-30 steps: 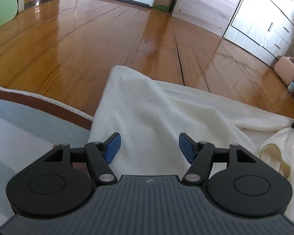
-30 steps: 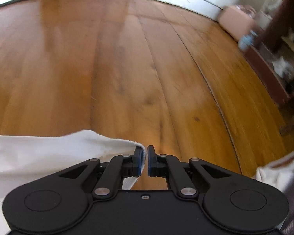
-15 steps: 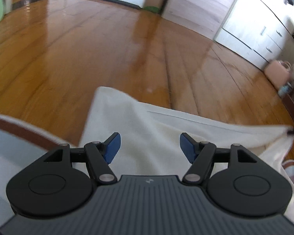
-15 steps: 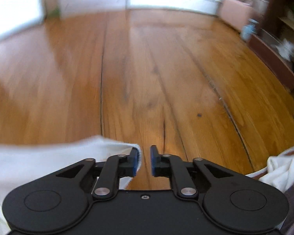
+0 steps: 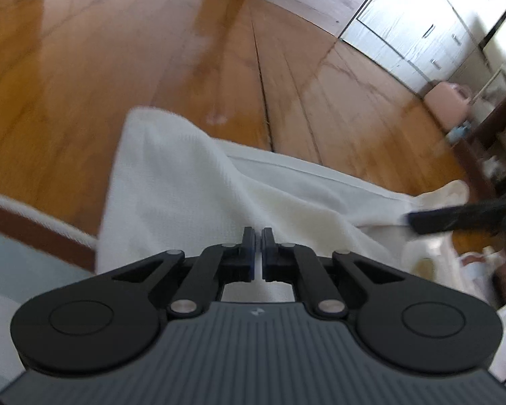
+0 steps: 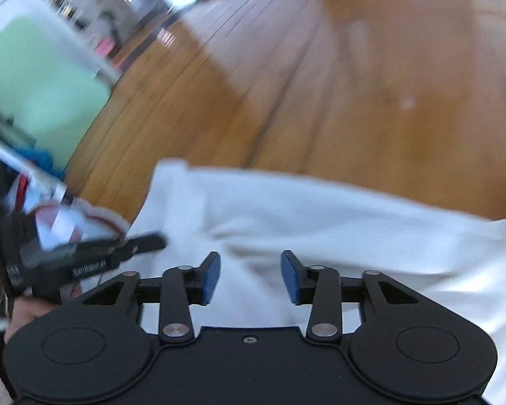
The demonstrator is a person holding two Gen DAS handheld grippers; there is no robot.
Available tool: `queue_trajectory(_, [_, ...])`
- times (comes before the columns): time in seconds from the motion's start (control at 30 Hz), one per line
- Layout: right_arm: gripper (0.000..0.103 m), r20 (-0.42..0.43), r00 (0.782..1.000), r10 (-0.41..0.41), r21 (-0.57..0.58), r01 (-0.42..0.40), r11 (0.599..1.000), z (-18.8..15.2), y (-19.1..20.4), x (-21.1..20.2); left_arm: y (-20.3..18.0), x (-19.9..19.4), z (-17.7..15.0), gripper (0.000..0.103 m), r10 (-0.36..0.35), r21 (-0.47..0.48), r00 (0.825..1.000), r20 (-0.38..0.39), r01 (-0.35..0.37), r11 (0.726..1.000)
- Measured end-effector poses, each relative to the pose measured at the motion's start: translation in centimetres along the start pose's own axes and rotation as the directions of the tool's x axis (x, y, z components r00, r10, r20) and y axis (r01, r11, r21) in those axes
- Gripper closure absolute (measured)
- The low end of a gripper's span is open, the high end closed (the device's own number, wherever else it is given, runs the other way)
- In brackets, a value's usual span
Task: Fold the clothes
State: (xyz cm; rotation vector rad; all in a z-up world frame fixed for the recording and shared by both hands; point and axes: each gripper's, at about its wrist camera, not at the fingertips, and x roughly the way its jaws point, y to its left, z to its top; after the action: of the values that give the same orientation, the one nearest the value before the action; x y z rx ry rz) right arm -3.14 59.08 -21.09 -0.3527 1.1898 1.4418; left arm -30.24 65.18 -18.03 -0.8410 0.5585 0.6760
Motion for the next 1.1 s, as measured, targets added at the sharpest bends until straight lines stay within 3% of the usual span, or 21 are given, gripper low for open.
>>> queue_trajectory(0.13, [0.041, -0.024, 1.0, -0.016, -0.036, 0.015, 0.999, -0.6, 2.4, 3.3, 0.1, -0.5, 0.2, 0.1, -0.033, -0.004, 0.999, 0.006, 0.033, 0.999])
queue_trajectory(0.2, [0.045, -0.06, 0.998, -0.002, -0.075, -0.003, 0.997, -1.0, 3.1, 4.6, 0.3, -0.7, 0.4, 0.1, -0.042, -0.016, 0.999, 0.011, 0.042, 0.999])
queue_trajectory(0.23, [0.056, -0.045, 0.999, -0.004, -0.141, -0.003, 0.99, -1.5, 4.1, 4.5, 0.4, -0.7, 0.4, 0.099, -0.047, -0.03, 0.999, 0.011, 0.047, 0.998])
queue_trajectory(0.27, [0.094, -0.029, 1.0, -0.005, -0.207, -0.001, 0.978, -2.0, 5.1, 4.5, 0.6, -0.8, 0.5, 0.097, -0.051, -0.047, 0.999, 0.011, 0.052, 0.998])
queue_trajectory(0.33, [0.095, 0.028, 0.999, -0.025, -0.337, 0.033, 0.941, -3.2, 7.5, 3.8, 0.9, -1.3, 0.5, 0.086, -0.061, -0.088, 0.998, 0.022, 0.063, 0.994])
queue_trajectory(0.37, [0.095, 0.054, 0.998, -0.04, -0.407, 0.058, 0.912, -4.2, 9.1, 3.3, 1.0, -1.7, 0.4, 0.066, -0.064, -0.119, 0.997, 0.041, 0.069, 0.991])
queue_trajectory(0.4, [0.095, 0.053, 0.998, -0.043, -0.459, 0.062, 0.886, -5.1, 10.5, 3.0, 0.9, -2.2, 0.3, 0.037, -0.063, -0.146, 0.996, 0.07, 0.072, 0.987])
queue_trajectory(0.43, [0.095, 0.052, 0.998, -0.046, -0.509, 0.066, 0.858, -5.9, 11.9, 2.7, 0.4, -2.5, 0.2, 0.028, -0.069, -0.144, 0.994, 0.091, 0.081, 0.986])
queue_trajectory(0.5, [0.095, 0.021, 0.998, -0.062, -0.596, 0.062, 0.801, -8.1, 14.1, 2.5, -0.6, -2.4, 0.2, 0.026, -0.093, -0.111, 0.99, 0.102, 0.105, 0.988])
queue_trajectory(0.6, [0.094, 0.005, 0.992, -0.127, -0.695, 0.095, 0.713, -11.5, 16.5, 3.1, -2.0, -1.3, -0.2, 0.026, -0.11, -0.067, 0.993, 0.042, 0.112, 0.991])
queue_trajectory(0.67, [0.094, 0.016, 0.988, -0.153, -0.71, 0.119, 0.694, -12.2, 17.1, 3.0, -2.9, -0.3, -0.6, 0.026, -0.065, -0.011, 0.997, -0.034, 0.065, 0.998])
queue_trajectory(0.77, [0.094, 0.04, 0.984, -0.176, -0.702, 0.152, 0.696, -12.2, 17.2, 2.7, -4.2, 0.5, -1.3, 0.028, 0.052, 0.129, 0.993, -0.104, -0.039, 0.991])
queue_trajectory(0.87, [0.094, 0.063, 0.978, -0.198, -0.692, 0.186, 0.697, -12.2, 17.4, 2.4, -4.8, 0.9, -1.6, 0.029, 0.059, 0.173, 0.993, -0.106, -0.04, 0.984])
queue_trajectory(0.93, [0.094, 0.09, 0.969, -0.23, -0.691, 0.227, 0.686, -12.1, 17.6, 2.2, -4.9, 1.2, -1.6, 0.064, 0.04, 0.167, 0.993, -0.107, -0.022, 0.986])
queue_trajectory(0.97, [0.094, 0.103, 0.964, -0.246, -0.69, 0.247, 0.681, -12.0, 17.6, 2.2, -4.7, 1.0, -1.5, 0.1, 0.018, 0.149, 0.996, -0.091, -0.004, 0.989])
queue_trajectory(1.03, [0.094, 0.114, 0.958, -0.263, -0.678, 0.269, 0.684, -11.8, 17.7, 2.4, -4.1, 0.0, -1.2, 0.102, -0.039, 0.098, 0.999, -0.037, 0.042, 0.994])
queue_trajectory(1.1, [0.094, 0.137, 0.948, -0.287, -0.66, 0.303, 0.687, -11.6, 17.9, 2.8, -2.1, -2.4, -0.8, 0.102, -0.132, -0.038, 0.987, 0.088, 0.136, 0.99])
